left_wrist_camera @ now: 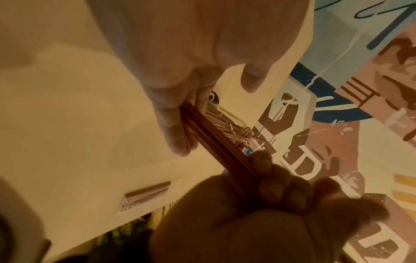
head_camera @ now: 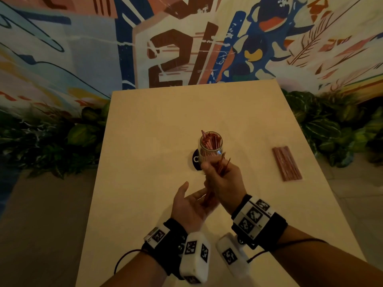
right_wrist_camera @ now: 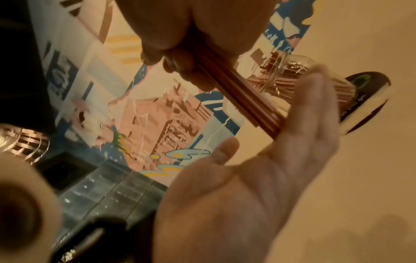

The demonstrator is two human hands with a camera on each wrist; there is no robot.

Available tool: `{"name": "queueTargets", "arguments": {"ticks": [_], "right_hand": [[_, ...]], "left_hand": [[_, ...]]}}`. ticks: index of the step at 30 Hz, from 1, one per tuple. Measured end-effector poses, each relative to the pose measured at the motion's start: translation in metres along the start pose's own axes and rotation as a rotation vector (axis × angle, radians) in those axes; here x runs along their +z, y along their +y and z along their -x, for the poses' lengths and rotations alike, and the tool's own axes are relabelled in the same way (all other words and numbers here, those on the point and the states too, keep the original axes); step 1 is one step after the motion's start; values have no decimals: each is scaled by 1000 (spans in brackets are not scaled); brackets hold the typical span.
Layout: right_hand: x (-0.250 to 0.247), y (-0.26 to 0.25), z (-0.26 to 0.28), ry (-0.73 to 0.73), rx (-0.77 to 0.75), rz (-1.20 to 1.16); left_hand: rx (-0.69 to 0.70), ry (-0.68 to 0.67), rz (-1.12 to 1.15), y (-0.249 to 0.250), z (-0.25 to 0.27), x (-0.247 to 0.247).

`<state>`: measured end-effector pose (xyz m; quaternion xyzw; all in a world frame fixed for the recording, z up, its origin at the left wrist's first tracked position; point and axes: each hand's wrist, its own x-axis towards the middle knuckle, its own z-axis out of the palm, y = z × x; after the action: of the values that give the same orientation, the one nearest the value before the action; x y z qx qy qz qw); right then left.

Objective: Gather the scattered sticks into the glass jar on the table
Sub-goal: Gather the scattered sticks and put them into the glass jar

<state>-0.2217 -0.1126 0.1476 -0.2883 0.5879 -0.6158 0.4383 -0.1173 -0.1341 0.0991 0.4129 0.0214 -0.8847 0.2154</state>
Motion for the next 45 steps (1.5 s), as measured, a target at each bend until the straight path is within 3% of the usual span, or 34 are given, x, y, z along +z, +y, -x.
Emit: {"name": "queueTargets", "arguments": {"ticks": [10,21,31,45], "right_hand": [[6,5,15,-66,12,22],[4,-3,17,-91,124,39],[-2,0,18,-106,-4,58],[-1,8,14,-19,88,128]], "left_hand": [[27,-65,-55,0,2,1],[-41,-96,-42,-1,3,-2],[62,-136,-43,-5,3,3],[18,-31,-259,-1,10,-3]]}}
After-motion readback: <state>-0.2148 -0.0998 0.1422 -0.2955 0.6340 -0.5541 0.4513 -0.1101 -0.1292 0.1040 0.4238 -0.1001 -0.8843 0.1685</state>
